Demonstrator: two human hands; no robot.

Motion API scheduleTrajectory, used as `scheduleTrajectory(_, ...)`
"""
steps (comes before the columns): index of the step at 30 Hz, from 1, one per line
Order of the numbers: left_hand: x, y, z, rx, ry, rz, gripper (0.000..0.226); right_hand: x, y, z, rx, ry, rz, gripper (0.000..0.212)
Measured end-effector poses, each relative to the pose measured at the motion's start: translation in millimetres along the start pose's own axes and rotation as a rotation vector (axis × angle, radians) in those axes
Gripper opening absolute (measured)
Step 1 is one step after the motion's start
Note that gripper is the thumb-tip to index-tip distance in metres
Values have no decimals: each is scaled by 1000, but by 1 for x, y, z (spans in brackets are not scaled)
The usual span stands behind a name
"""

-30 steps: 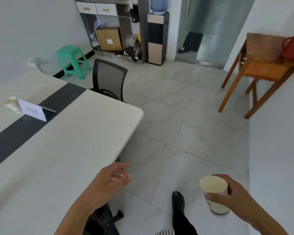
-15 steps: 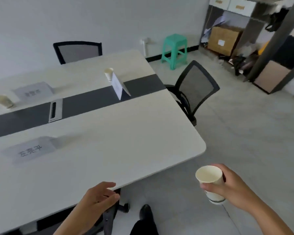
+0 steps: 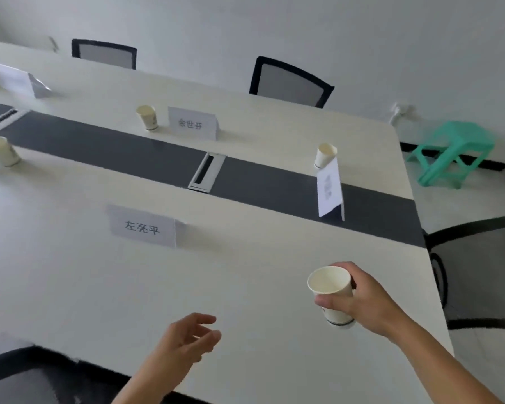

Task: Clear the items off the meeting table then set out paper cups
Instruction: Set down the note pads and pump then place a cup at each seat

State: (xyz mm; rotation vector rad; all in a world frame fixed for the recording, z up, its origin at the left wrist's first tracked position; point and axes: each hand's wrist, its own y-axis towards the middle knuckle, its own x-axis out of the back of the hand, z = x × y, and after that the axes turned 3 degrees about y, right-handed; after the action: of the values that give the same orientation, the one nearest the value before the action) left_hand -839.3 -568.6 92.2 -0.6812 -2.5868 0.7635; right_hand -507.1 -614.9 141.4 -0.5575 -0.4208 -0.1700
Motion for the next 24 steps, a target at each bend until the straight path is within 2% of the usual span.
scheduleTrajectory(5, 22, 37, 6, 81, -55, -101, 50, -45, 125, 56, 92, -71, 11, 65)
scheduleTrajectory(8, 33, 39, 19, 156, -93, -168, 48, -86, 187, 79, 142, -123, 19, 70)
scheduleTrajectory(11, 40, 36, 36, 236, -123, -209, 49, -123, 235, 98, 208, -179, 24, 73)
scheduleTrajectory(14, 40, 34, 53, 320, -141, -248, 37, -151, 269, 101, 257, -215, -4, 72)
scheduleTrajectory(15, 40, 34, 57, 343, -146, -253, 39, -158, 277, 98, 264, -216, -15, 71)
scheduleTrajectory(18, 36, 38, 63, 399, -166, -245, 73, -170, 291, 80, 240, -226, -47, 71)
scheduleTrajectory(19, 34, 41, 64, 403, -163, -246, 76, -172, 293, 74, 238, -229, -57, 71)
scheduleTrajectory(20, 30, 44, 64, 406, -159, -250, 68, -173, 295, 70, 238, -229, -66, 72)
scheduleTrajectory(22, 21, 50, 64, 403, -140, -280, 36, -173, 298, 67, 246, -227, -77, 72)
scheduleTrajectory(24, 13, 54, 66, 377, -121, -301, 23, -173, 300, 65, 251, -224, -74, 73)
